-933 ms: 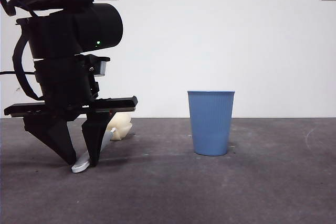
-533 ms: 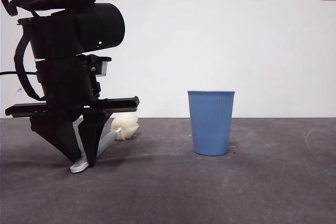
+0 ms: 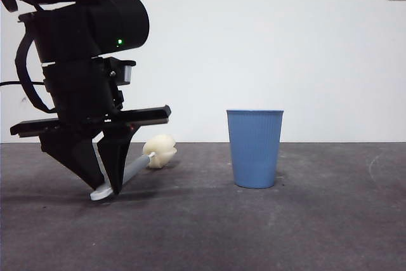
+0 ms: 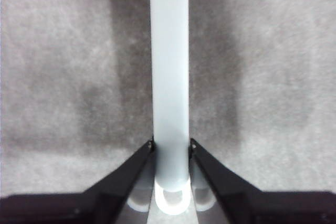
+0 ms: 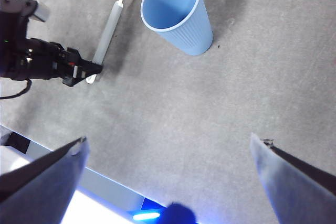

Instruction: Pick up the cup brush,pick up the cup,insert the brush into the cup,clean the cup,put the cup brush back,put the cup back to the fixed position on the table

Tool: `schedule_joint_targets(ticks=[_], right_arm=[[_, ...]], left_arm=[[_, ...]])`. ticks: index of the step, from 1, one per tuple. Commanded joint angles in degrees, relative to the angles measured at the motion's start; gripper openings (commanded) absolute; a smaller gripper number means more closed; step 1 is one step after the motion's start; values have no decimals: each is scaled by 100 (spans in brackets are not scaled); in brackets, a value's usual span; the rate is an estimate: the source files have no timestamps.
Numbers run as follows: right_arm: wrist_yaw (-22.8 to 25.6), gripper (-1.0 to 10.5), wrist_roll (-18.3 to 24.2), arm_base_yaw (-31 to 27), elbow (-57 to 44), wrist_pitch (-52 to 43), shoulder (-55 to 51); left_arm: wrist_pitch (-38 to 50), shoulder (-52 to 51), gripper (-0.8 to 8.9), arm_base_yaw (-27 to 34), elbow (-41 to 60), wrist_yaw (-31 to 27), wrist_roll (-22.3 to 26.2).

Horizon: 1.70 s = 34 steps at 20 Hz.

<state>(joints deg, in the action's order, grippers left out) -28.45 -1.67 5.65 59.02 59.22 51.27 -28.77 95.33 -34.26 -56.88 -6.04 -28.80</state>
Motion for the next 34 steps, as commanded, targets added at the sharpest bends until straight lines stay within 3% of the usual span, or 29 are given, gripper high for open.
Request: schedule_joint_targets(ticks=[1,8,10,11,16,20,23,34], right_arm=[[4,597,48,9,-2,-33,15],[-101,597,127,52,-7,-243,750],[-874,596,240,162,-127,-564,1051],[-1021,596,249,227,-258,-876,1132],[-542,597,127,584,-1362,-2712,1196],[-216,597,-380,866,-2452,-4669,1268],[214,596,-457,1062,-2979,-5786,1429],[955,596,-238,1698,-3021,-8789,3982]], left_arm=[[0,-192,-8,-9,57,7,210],[-238,-1108,-8,-11,57,-33,984],[-415,-1521,-8,-11,57,-98,1292],[-542,-1773,-8,-11,57,-129,1419],[-1237,-3010,-8,31,57,-140,1862],[-1744,-3753,-8,28,57,-131,1908],[-2037,-4024,-8,28,57,-133,1985],[-2061,-4079,-8,22,57,-120,1987]])
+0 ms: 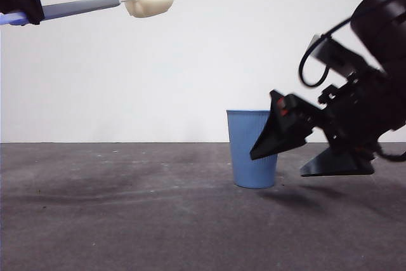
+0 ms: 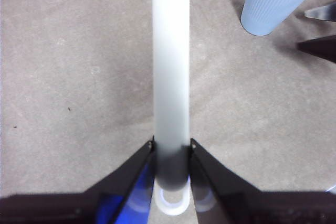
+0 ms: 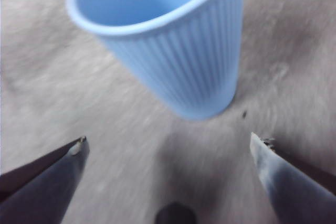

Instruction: Pick up the cup brush,pick up the cup,insert the brush into the cup,clean the cup,put the cup brush back,put the cup back to the fixed position on the table

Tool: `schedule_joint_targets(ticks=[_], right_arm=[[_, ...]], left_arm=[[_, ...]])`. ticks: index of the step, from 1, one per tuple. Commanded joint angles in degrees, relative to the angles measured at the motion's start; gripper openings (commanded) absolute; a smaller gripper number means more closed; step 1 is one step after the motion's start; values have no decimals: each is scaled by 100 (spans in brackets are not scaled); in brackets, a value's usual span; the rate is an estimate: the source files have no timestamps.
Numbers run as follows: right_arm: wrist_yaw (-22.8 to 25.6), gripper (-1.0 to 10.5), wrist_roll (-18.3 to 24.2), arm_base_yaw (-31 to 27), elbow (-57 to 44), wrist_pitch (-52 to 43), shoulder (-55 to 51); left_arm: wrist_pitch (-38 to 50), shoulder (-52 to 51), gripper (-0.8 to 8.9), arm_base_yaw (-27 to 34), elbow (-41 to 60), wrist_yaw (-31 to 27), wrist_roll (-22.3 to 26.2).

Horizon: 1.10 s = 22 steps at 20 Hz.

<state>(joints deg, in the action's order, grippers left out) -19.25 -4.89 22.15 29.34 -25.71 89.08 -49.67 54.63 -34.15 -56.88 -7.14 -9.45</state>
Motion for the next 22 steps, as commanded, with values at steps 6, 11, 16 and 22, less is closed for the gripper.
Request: schedule_joint_targets(ticks=[6,11,16,22], right_arm=[[332,596,192,245,-52,-1727,1156],[579,596,192,315,-44,-2686,1727],[614,594,188,385,177,-3042,1954],[822,497,138,452,601,-3047,2387]], left_arm=[[28,-9,-8,11,57,-9,46],[15,-9,-8,11,57,-9,48],[7,-9,-8,11,57,-9,46],[-87,-9,-8,11,57,-20,48]])
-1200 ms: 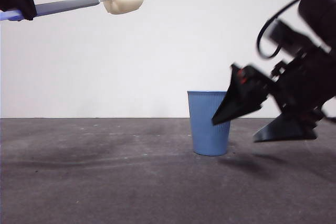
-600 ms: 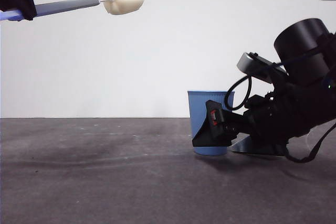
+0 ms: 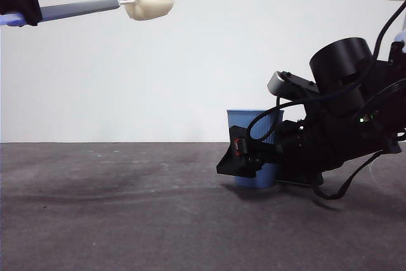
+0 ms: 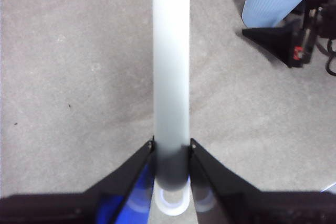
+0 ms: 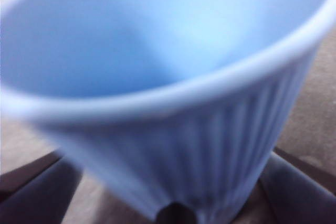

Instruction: Pick up the cup brush,pick up the cup,insert the brush into the cup,clean the cup,put the cup brush back,put the cup back to the fixed position on the table

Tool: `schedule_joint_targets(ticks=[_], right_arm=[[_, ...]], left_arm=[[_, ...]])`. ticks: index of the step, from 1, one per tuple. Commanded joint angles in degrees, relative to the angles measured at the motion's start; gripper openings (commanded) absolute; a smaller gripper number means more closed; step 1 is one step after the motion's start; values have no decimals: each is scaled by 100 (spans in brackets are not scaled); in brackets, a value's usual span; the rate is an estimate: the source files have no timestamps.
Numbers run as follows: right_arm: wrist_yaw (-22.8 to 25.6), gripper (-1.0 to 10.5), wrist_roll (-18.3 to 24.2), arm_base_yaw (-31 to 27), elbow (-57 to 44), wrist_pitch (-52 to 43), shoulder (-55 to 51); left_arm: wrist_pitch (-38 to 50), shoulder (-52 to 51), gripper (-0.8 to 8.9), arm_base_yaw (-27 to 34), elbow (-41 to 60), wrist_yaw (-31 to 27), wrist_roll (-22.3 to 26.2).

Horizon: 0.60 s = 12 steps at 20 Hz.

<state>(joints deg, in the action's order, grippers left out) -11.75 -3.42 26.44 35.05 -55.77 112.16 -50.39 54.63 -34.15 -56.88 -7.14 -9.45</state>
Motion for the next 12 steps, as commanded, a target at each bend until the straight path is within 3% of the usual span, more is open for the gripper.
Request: schedule_joint_targets(ticks=[1,3,8,12], right_arm=[[210,458,-26,31,33,-44,79],[332,285,-22,42,33,-129,79],[313,-14,-7,105,33,-225,79],[313,-12,-22,160,33,-203,77]], left_arm=[[-26,-9,-8,11,57,-24,48],[-26,-9,-8,11,57,-26,48],[-31,-9,-8,11,57,-26,48],[-66,-9,-8,11,57,-26,77]])
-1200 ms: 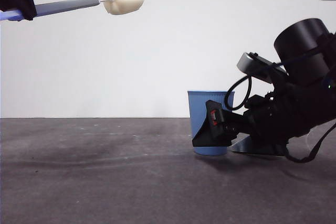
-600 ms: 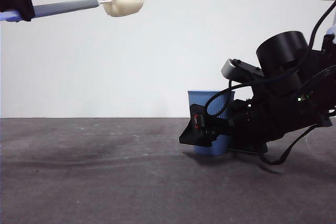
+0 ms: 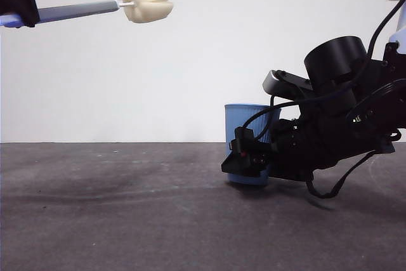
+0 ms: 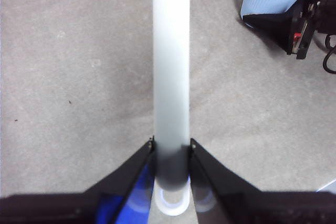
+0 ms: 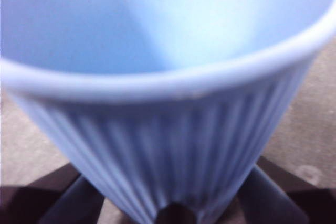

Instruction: Pick up the cup brush,pick up the cup,insert the brush into the cup,clean the cup,put the cup brush back,put the cup back to the fixed position on the table

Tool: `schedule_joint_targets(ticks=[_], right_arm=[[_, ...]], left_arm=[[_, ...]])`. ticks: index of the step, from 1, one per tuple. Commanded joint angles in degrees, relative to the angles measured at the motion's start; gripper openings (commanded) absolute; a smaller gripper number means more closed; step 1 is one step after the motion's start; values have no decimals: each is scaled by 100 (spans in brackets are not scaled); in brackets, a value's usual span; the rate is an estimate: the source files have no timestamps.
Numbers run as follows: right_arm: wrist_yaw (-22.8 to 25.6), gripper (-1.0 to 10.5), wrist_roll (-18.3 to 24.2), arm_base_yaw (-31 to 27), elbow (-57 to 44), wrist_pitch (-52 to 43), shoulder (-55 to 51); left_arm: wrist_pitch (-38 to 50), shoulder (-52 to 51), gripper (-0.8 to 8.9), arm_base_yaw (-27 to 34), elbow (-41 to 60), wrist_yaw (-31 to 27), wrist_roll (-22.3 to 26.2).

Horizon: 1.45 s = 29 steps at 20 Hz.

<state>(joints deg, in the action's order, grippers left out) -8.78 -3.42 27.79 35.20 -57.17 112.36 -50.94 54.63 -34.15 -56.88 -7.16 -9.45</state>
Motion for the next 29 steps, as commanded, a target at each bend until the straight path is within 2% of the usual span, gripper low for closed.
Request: schedule_joint_targets(ticks=[1,3,5,8,11,14,17,20,24,27,29], right_arm=[[15,-13,-20,37,17,81,4],[17,-13,101,50,17,737,-304],[72,-13,542,76,22,1814,-944],[402,-13,1169,85,142,3534,-2146],[841,-13,1871,87,492,5128,-3106],[1231,-13,2540,90,1016,6568,-3475],[2004,-13,3569,157,1482,7921,-3475],[2885,-13,4356,299,1593,8360,-3475],[3689,-13,5294,551,1593,8642,-3475],[4057,-13,5650,741,1596,8633,-3475],[4092,-13,5838,866,1596,8633,-3475]], left_arm=[[-63,-9,-8,11,57,-26,133],[-201,-9,-8,13,57,-48,345],[-275,-9,-8,13,57,-46,529],[-267,-7,-9,13,57,-22,997],[-291,-7,-9,13,57,-9,1449],[-345,-7,-9,13,57,9,2046],[-544,7,-9,11,57,20,2498],[-782,83,-8,-7,57,116,2922],[-780,319,-9,-308,57,286,3067],[-772,619,-8,-592,57,271,3067],[-656,785,-9,-708,57,271,3067]])
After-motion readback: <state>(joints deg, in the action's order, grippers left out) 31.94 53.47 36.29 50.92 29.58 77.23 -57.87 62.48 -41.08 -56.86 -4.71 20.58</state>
